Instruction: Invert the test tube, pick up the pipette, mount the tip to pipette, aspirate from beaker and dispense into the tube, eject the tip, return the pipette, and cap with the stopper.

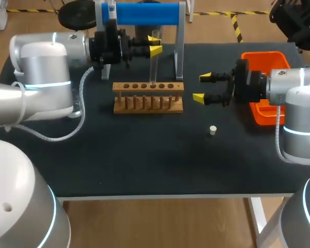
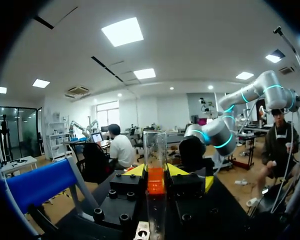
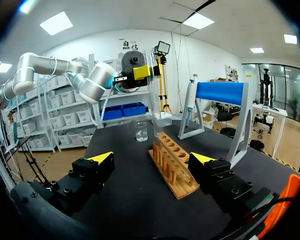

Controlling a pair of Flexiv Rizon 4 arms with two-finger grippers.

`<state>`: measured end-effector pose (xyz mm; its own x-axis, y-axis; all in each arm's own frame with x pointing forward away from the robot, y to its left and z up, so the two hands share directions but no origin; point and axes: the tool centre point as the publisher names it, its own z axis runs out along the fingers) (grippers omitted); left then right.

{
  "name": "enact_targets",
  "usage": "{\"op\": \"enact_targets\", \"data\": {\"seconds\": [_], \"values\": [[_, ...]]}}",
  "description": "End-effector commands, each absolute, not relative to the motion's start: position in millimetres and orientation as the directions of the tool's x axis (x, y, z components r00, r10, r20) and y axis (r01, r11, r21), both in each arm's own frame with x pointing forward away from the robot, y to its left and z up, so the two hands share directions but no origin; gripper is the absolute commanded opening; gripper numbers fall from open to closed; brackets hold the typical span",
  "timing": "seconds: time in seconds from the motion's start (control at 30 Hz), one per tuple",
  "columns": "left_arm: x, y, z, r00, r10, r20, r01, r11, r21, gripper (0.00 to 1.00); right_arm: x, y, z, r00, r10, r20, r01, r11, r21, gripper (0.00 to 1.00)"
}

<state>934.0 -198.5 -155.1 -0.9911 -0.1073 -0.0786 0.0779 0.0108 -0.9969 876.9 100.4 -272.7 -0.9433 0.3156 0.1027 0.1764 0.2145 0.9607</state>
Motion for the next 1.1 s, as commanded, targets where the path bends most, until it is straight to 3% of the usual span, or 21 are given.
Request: {"op": "enact_targets", "data": {"seconds": [0.03, 0.4, 1.1], "values": [[948.4, -203.2, -159.1, -0.992, -0.087, -0.089, 0.088, 0.007, -0.996, 0.00, 875.4, 100.9, -272.5, -0.942, 0.320, 0.101, 0.176, 0.215, 0.961, 1.00], [956.6, -197.7, -168.2, -0.988, -0.069, -0.141, 0.145, -0.049, -0.988, 0.00, 875.4, 100.9, -272.5, -0.942, 0.320, 0.101, 0.176, 0.215, 0.961, 1.00], [950.3, -194.3, -167.3, -0.982, -0.071, -0.172, 0.175, -0.030, -0.984, 0.00, 879.4, 104.6, -277.7, -0.943, 0.324, 0.082, 0.168, 0.249, 0.954, 1.00]]}}
